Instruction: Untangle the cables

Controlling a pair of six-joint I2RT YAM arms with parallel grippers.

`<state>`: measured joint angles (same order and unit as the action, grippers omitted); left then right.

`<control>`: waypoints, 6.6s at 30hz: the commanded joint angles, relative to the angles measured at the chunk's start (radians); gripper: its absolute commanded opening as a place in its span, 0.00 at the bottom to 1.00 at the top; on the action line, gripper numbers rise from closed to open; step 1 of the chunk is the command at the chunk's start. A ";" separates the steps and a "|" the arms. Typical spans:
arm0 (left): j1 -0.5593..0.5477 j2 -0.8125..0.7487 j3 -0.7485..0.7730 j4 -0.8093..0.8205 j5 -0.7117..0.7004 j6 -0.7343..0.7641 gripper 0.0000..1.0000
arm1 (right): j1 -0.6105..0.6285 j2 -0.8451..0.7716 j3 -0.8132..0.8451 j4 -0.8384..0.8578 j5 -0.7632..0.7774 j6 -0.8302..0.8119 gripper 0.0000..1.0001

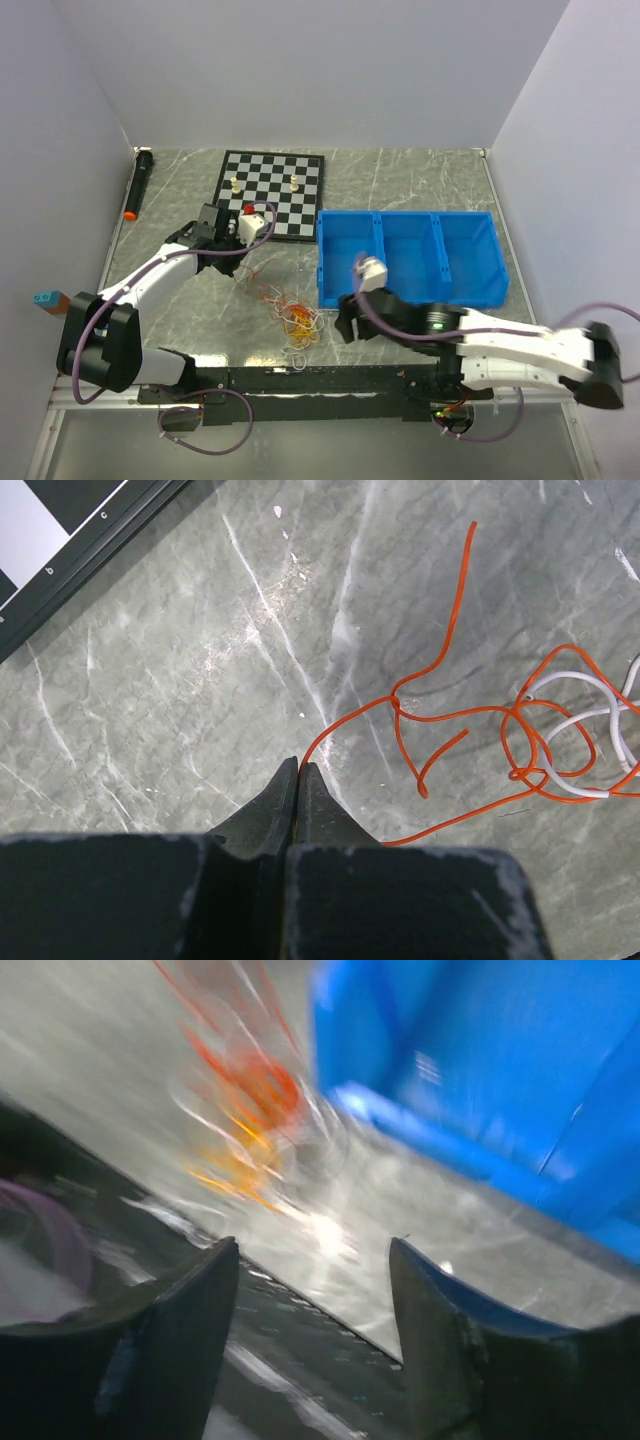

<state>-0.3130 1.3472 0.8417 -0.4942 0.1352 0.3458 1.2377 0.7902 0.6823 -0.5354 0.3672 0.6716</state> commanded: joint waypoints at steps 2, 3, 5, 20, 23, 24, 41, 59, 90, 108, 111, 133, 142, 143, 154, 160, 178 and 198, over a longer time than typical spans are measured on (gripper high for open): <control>0.003 -0.003 0.007 0.009 0.006 -0.002 0.01 | 0.009 0.176 -0.055 0.248 -0.074 -0.035 0.79; 0.003 -0.002 0.004 0.011 0.004 -0.002 0.01 | 0.009 0.205 -0.049 0.273 -0.083 -0.043 0.80; 0.003 -0.005 -0.001 0.009 0.009 -0.007 0.01 | 0.006 0.260 -0.038 0.305 -0.088 -0.050 0.80; 0.003 -0.014 -0.006 0.009 0.032 -0.013 0.01 | -0.041 0.438 -0.066 0.529 -0.106 0.051 0.65; 0.003 -0.014 -0.012 0.009 0.032 -0.011 0.01 | -0.053 0.440 -0.084 0.584 -0.083 0.088 0.59; 0.003 -0.011 -0.012 0.011 0.030 -0.008 0.01 | -0.057 0.442 -0.086 0.586 -0.080 0.100 0.56; 0.003 -0.008 -0.006 0.002 0.040 -0.010 0.01 | -0.060 0.497 -0.101 0.598 -0.083 0.171 0.39; 0.003 -0.017 -0.006 -0.006 0.037 -0.010 0.01 | -0.058 0.523 -0.072 0.600 -0.125 0.168 0.43; 0.002 -0.016 0.003 -0.020 0.021 0.016 0.01 | -0.078 0.438 -0.334 1.012 -0.174 0.356 0.59; 0.002 0.004 0.004 -0.029 0.027 0.019 0.01 | -0.078 0.451 -0.305 0.994 -0.105 0.339 0.41; 0.002 0.006 0.003 -0.032 0.029 0.021 0.01 | -0.080 0.465 -0.297 0.989 -0.103 0.336 0.36; 0.002 0.000 -0.035 -0.001 -0.006 0.012 0.01 | 0.006 0.031 -0.336 0.675 0.035 0.275 0.00; 0.003 0.047 -0.087 0.072 -0.172 0.007 0.01 | 0.183 -0.311 -0.178 0.287 0.252 0.198 0.00; 0.005 0.053 -0.098 0.085 -0.192 0.013 0.01 | 0.198 -0.334 -0.152 0.257 0.278 0.177 0.00; 0.005 0.078 -0.194 0.235 -0.410 0.087 0.01 | 0.238 -0.467 0.157 0.120 0.394 -0.145 0.00; 0.005 0.113 -0.246 0.322 -0.509 0.133 0.01 | 0.238 -0.436 0.334 0.187 0.383 -0.366 0.00; 0.006 0.136 -0.429 0.600 -0.632 0.274 0.01 | 0.236 -0.215 0.809 0.284 0.053 -0.653 0.00; 0.011 -0.240 -0.130 0.063 -0.129 0.159 0.01 | 0.163 -0.081 0.507 0.752 0.651 -1.255 0.00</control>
<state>-0.3008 1.1629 0.6350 -0.2680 -0.1772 0.5335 1.4570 0.7109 1.2488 0.0086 0.8761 -0.3958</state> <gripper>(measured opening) 0.018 0.007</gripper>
